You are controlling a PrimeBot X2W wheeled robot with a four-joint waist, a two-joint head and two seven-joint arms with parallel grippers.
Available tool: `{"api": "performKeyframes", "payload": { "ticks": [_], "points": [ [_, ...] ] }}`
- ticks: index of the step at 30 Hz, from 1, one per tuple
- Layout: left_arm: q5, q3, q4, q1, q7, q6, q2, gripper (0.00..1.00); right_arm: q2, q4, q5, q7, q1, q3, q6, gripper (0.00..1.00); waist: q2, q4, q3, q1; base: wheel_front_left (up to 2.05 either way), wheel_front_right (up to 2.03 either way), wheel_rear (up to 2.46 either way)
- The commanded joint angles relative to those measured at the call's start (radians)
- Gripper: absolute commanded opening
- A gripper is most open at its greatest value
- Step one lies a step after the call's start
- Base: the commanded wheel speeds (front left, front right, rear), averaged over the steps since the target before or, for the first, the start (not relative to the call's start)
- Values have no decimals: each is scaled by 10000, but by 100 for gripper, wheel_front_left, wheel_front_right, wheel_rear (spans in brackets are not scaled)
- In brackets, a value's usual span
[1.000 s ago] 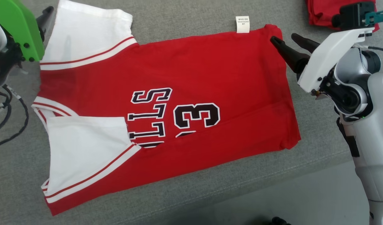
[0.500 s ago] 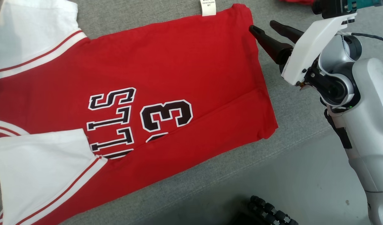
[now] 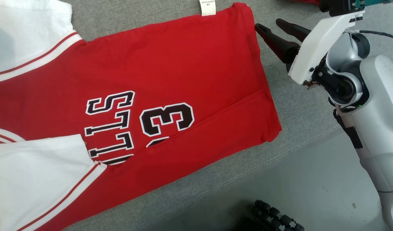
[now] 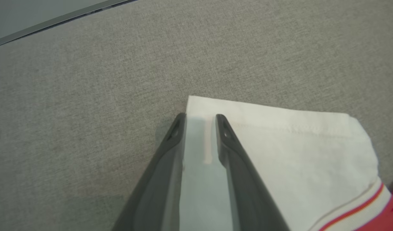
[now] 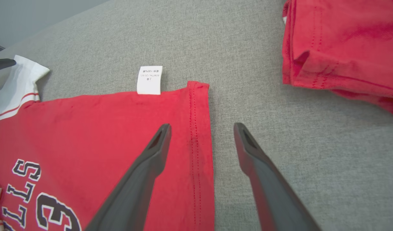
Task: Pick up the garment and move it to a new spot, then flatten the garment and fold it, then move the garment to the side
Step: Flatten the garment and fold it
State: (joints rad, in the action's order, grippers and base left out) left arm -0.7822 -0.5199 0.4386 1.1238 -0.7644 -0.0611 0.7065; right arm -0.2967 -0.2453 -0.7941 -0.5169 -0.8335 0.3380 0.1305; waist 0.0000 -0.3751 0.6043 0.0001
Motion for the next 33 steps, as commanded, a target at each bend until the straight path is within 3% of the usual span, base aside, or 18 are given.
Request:
{"api": "performKeyframes", "payload": {
  "ticks": [1,4,8,11,13,15,17,19,20,21,33],
  "points": [
    [-59,-22,34,-32,79,51,-69,46,-1,-83,-67,85,-177,57,2,100,0,1,-19,-1,0,0,0],
    [-16,-30,140,-120,208,-24,-88,50,42,-173,-119,99,-351,175,2,100,0,-81,0,-1,0,0,0],
    [153,-24,352,-132,425,-112,12,91,71,-170,-184,147,-512,309,2,100,0,-230,62,-1,0,0,0],
    [218,-2,508,-89,599,-179,67,100,19,-123,-296,199,-553,365,2,100,0,-302,95,-1,0,0,0],
    [256,-62,629,-77,604,-179,93,100,-20,-116,-326,218,-522,369,2,100,0,-324,99,-1,0,0,0],
    [220,-127,719,-90,510,-71,94,93,-69,-121,-352,267,-478,381,2,100,0,-322,98,-1,0,0,0],
    [170,-172,754,-71,489,19,63,47,-110,-158,-349,294,-446,377,2,100,0,-295,88,-1,0,0,0],
    [163,-231,737,-27,466,116,15,28,-135,-208,-358,337,-458,349,2,100,0,-245,75,-1,0,0,0],
    [158,-248,726,-1,451,138,-15,9,-132,-239,-347,367,-498,332,2,100,0,-212,63,-1,0,0,0],
    [149,-263,709,27,464,176,-44,0,-113,-269,-326,398,-551,326,2,100,0,-179,52,-1,0,0,0],
    [-17,-468,79,275,1093,679,-860,0,-555,-1243,100,110,-1486,217,1,100,0,1016,-88,-1,0,0,0]
  ]
}}
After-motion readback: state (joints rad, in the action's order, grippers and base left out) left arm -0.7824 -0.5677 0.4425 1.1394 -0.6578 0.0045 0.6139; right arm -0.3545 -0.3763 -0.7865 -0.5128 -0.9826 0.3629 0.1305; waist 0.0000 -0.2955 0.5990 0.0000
